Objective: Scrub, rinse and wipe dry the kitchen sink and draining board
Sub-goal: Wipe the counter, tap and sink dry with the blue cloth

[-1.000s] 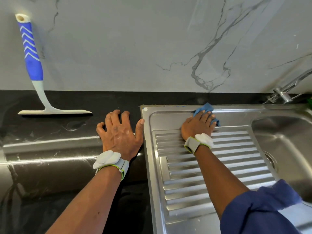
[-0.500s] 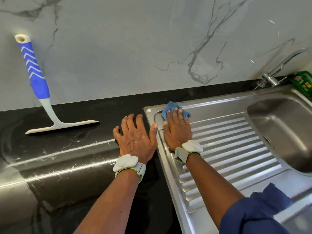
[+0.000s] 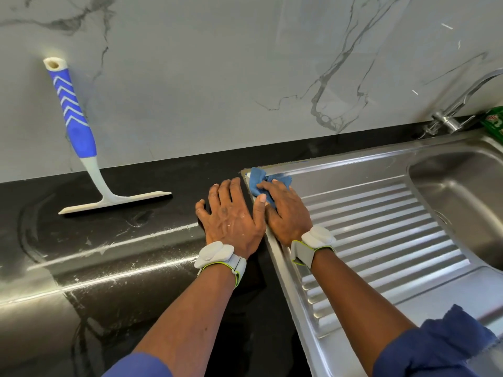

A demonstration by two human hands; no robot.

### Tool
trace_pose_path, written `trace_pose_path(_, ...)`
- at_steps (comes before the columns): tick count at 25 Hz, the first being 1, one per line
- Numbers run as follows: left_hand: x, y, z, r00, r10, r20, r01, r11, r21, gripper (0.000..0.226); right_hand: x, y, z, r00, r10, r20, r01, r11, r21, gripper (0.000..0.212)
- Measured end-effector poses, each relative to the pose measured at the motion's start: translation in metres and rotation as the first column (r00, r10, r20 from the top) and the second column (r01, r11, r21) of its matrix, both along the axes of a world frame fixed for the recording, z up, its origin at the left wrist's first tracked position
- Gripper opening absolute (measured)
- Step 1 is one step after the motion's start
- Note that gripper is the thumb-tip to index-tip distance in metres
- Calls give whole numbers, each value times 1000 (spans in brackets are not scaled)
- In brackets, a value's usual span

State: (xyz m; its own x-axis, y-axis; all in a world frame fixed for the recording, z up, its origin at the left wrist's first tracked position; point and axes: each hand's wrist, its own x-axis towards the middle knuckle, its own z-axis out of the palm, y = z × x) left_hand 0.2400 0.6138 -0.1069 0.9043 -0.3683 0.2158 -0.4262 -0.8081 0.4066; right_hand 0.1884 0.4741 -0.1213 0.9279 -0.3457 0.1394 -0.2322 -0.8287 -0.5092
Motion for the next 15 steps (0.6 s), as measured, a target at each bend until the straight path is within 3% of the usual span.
trace_pose_path(5,1,1,0,1000,28,1,-28,998,-64,62,-10,7,2,990,104,95,-103,995,-14,42)
trace_pose_path(9,1,0,-2,998,59,14,-56,990,-127,61,2,11,9,969,222,-112,-228,973,-40,55)
trace_pose_path(11,2,0,-3,998,70,6,-69,989,-127,60,23,2,11,950,254,-185,-283,947,-154,60)
trace_pose_path(13,3,1,-4,998,67,8,-66,990,-125,59,39,-13,7,943,230,-243,-302,897,-324,61)
trace_pose_path(15,4,3,-5,998,55,13,-53,992,-115,60,41,-30,-2,978,46,-205,-128,904,-408,60)
